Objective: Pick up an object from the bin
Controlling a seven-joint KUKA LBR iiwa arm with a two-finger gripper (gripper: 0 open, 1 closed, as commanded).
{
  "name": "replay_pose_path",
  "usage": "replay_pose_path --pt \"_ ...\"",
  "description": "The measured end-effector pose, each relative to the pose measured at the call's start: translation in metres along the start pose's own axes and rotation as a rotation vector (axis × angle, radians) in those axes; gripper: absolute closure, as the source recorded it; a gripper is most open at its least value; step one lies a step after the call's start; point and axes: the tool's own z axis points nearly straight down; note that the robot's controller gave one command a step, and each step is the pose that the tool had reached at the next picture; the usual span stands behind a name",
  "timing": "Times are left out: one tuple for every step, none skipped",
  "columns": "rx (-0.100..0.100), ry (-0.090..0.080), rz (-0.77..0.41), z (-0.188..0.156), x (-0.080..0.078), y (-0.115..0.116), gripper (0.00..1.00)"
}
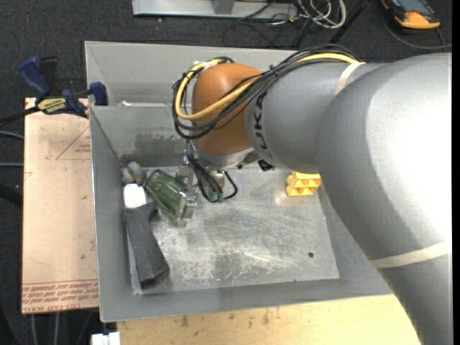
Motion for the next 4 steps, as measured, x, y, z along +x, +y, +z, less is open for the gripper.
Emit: replay_pose_path --pt "-0.002 -0.011 -0.007 0.018 -0.003 0.014 1.0" --pt "-0.002 -0.012 -0.007 0.018 -0.003 0.014 1.0" --pt "-0.001 -0.003 -0.093 -0.096 0.008 0.043 1.0" --pt "-0.002 -0.003 -0.093 -0.096 0.008 0.043 0.0"
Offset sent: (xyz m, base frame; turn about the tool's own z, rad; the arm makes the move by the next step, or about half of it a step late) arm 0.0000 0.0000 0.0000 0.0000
